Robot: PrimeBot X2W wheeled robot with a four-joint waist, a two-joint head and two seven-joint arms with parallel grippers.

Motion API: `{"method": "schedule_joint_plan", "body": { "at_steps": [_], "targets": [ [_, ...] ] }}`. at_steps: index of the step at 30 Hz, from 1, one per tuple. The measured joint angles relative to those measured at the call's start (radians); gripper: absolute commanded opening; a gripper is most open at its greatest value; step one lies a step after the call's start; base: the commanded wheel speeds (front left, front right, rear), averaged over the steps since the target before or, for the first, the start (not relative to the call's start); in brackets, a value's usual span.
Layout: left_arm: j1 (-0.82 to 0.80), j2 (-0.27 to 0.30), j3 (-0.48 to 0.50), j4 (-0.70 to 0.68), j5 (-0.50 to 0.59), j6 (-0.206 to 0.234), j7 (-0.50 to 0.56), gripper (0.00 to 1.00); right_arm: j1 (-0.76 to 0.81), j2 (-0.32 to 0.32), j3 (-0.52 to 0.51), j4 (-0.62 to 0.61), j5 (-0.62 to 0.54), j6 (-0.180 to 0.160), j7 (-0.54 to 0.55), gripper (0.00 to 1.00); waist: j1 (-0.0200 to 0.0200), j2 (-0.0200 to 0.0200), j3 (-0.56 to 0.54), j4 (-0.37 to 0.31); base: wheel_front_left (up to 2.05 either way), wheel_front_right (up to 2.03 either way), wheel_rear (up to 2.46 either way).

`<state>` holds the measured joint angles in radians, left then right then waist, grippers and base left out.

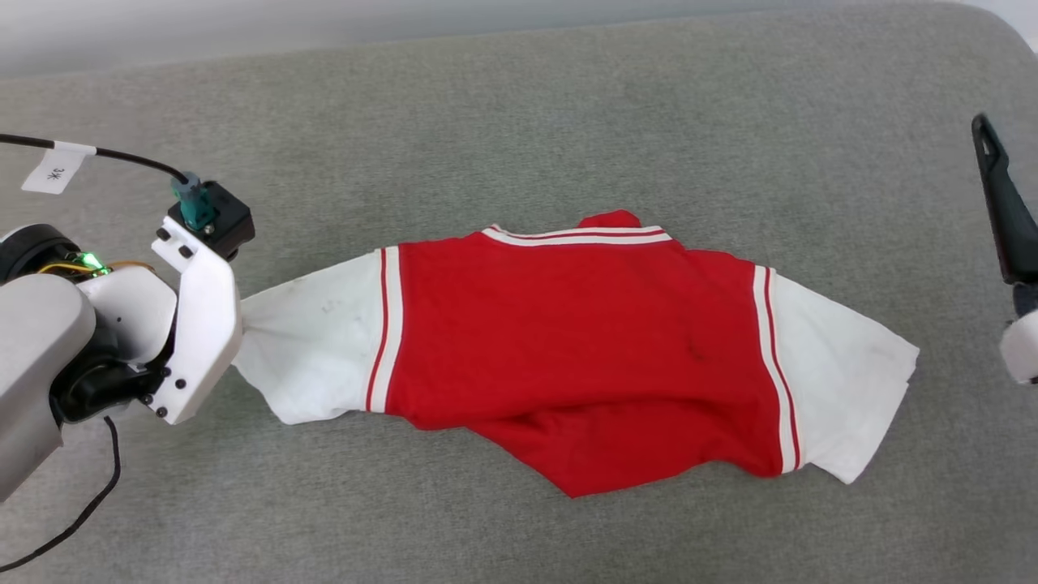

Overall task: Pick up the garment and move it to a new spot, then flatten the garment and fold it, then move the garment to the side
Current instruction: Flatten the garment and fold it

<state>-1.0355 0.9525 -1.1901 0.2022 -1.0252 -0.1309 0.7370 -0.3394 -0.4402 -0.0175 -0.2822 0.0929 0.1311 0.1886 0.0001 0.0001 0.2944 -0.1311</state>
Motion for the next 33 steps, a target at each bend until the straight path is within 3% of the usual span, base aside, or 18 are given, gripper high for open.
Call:
{"method": "schedule_joint_plan", "body": {
  "at_steps": [6, 10, 14, 16, 21, 26, 33],
  "targets": [
    [-0.02, 0.002, -0.024, -0.042, 0.003, 0.0, -0.024, 0.0, -0.041, -0.224, 0.112, 0.056, 0.268, 0.0, 0.452, 1.0, 0.0, 0.0, -0.004, 0.026, 0.0, 0.0, 0.0],
    [-0.042, -0.008, -0.037, -0.063, 0.01, 0.0, -0.033, 0.0, -0.072, -0.327, 0.161, 0.101, 0.421, 0.0, 0.692, 1.0, 0.0, 0.0, 0.011, 0.037, 0.0, 0.0, 0.0],
    [-0.067, -0.014, -0.045, -0.078, 0.017, 0.0, -0.038, 0.0, -0.083, -0.372, 0.205, 0.169, 0.527, 0.0, 0.862, 1.0, 0.0, 0.0, 0.034, 0.049, 0.0, 0.0, 0.0],
    [-0.085, -0.014, -0.05, -0.085, 0.019, 0.0, -0.041, 0.0, -0.092, -0.359, 0.2, 0.217, 0.578, 0.0, 0.924, 1.0, 0.0, -0.0001, 0.048, 0.055, 0.0, 0.0, 0.0],
    [-0.123, -0.014, -0.059, -0.1, 0.029, 0.0, -0.047, 0.0, -0.104, -0.281, 0.197, 0.314, 0.585, 0.0, 0.954, 1.0, 0.0, 0.0, 0.087, 0.07, 0.0, 0.0, 0.0],
    [-0.142, -0.013, -0.069, -0.114, 0.031, 0.0, -0.051, 0.0, -0.098, -0.2, 0.22, 0.416, 0.548, 0.0, 0.899, 1.0, 0.0, -0.0001, 0.125, 0.085, 0.0, 0.0, 0.0],
    [-0.16, -0.005, -0.077, -0.104, 0.026, 0.0, -0.072, 0.0, -0.111, -0.177, 0.256, 0.483, 0.543, 0.0, 0.81, 1.0, -0.0002, 0.0, 0.159, 0.09, 0.0, 0.0, 0.0]
  ]
}}
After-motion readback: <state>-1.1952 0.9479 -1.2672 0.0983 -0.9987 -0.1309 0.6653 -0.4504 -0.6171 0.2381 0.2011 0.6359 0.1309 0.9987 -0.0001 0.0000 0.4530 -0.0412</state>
